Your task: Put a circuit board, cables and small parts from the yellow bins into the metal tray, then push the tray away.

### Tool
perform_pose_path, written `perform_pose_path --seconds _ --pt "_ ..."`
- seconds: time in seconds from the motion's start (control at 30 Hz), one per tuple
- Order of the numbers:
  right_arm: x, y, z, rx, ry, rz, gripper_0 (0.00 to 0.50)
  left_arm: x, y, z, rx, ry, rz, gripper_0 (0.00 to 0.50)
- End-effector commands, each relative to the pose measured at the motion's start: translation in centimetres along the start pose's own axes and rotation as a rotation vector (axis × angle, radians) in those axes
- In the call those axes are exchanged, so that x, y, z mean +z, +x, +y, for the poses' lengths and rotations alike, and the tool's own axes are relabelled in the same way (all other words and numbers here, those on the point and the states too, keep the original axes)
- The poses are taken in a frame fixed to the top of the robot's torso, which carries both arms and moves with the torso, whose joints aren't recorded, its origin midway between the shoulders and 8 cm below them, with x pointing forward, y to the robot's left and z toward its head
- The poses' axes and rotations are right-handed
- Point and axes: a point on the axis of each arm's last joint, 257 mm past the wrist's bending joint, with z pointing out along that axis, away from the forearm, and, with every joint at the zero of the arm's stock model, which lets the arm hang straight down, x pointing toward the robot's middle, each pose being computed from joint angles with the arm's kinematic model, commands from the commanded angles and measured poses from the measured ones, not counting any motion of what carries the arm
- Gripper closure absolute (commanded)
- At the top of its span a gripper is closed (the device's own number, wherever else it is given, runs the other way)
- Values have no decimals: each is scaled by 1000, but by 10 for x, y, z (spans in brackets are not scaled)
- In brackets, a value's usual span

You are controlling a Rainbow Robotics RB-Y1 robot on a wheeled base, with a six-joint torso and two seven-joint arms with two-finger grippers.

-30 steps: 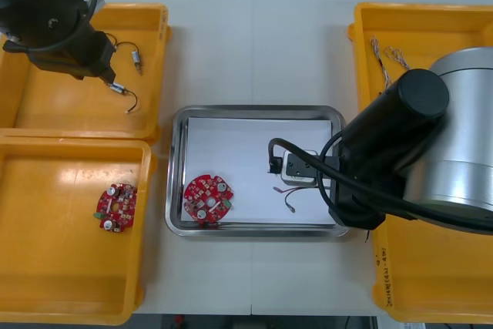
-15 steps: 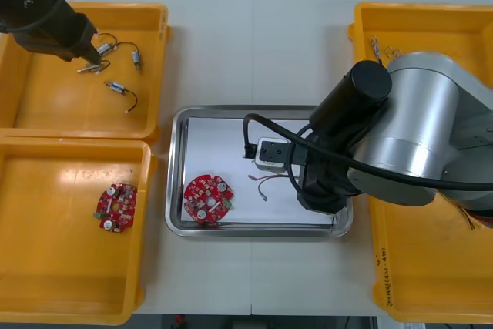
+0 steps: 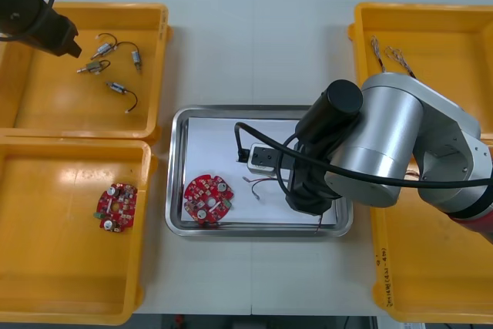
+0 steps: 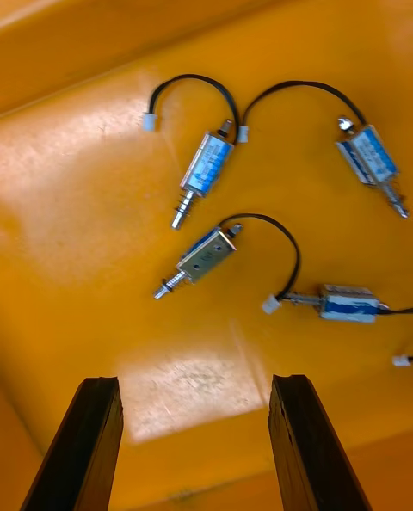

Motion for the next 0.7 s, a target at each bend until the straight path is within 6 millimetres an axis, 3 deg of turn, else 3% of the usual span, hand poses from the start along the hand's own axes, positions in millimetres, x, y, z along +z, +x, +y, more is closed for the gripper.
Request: perform_pose_path --seconds 0.03,0.4,0.7 --pt "5 -13 -8 -86 42 -13 500 -10 -42 5 26 -18 -115 0" --pt "22 1 -14 -176 119 27 500 24 -50 -8 23 -12 -161 0" --pt "27 8 -13 -202 113 49 499 39 -44 -15 23 -6 -153 0"
